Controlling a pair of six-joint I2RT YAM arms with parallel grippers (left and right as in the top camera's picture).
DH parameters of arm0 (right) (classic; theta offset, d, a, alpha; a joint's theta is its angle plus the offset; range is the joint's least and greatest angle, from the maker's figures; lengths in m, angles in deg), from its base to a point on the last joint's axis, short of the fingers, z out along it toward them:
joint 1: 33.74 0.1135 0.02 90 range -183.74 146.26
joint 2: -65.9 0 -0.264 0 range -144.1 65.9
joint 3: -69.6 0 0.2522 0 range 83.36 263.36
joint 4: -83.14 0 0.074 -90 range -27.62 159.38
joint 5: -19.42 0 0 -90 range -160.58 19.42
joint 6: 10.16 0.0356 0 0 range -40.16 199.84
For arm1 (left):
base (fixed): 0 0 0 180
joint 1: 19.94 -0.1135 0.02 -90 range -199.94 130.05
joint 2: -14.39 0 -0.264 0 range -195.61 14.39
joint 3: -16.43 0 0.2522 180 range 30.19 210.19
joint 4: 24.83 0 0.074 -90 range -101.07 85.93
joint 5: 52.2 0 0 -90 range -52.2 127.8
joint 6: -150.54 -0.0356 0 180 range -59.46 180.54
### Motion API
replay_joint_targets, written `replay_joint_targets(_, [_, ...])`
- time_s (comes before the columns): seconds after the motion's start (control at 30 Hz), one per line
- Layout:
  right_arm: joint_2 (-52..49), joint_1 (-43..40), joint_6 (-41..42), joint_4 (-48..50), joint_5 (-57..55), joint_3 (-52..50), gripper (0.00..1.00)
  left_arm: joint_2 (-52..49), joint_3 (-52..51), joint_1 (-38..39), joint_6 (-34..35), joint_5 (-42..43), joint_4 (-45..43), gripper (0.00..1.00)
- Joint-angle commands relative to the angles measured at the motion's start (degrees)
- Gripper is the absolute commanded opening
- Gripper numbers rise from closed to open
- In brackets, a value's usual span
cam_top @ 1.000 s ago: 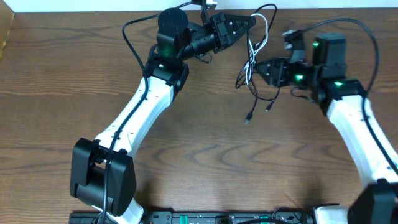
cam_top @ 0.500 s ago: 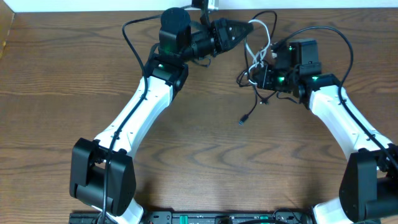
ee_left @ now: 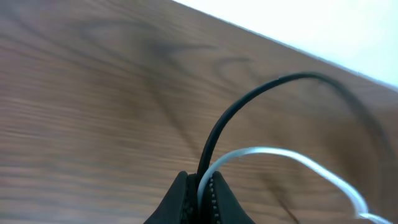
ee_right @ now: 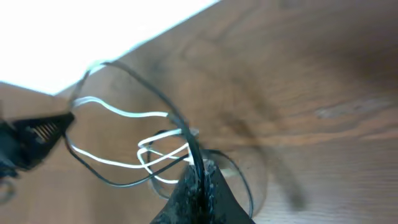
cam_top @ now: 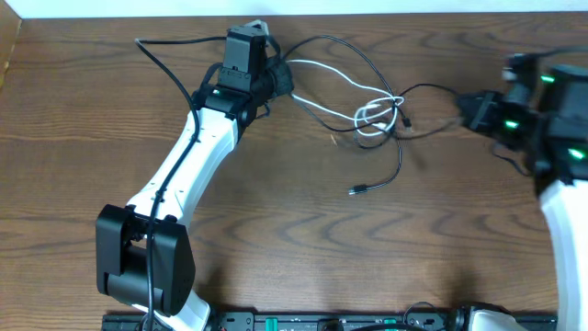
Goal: Untangle cables
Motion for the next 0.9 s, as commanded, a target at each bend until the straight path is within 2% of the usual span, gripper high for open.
replay_joint_targets(0.0, [1.66,-5.84,-1.79,-0.96,6.71,0.79,0.01,1.29,0.63,-0.57,-8.11,-7.74,1.7,0.08])
replay_joint_targets(0.1, [1.88,-10.25,-2.45,-1.97,8.72,0.79,0.01,1.29,0.63,-0.57,-8.2,-7.76,3.63,0.08])
replay_joint_targets(0.27, [1.84,-16.57,-4.13,-4.07,8.68,0.79,0.01,1.25,0.61,-0.57,-13.22,-7.76,5.92,0.08])
replay_joint_targets(0.53, [1.62,-21.77,0.68,-9.73,-12.83,0.79,0.01,1.22,0.61,-0.61,-16.39,-8.24,6.97,0.08])
replay_joint_targets(0.67, [1.6,-21.84,4.72,-12.04,-23.61,0.79,0.01,1.22,0.61,-0.61,-16.72,-11.78,7.39,0.07])
replay_joint_targets(0.87, [0.44,-21.11,1.88,-11.26,-16.26,0.79,0.01,1.22,0.61,-0.55,-16.87,-12.55,7.8,0.08])
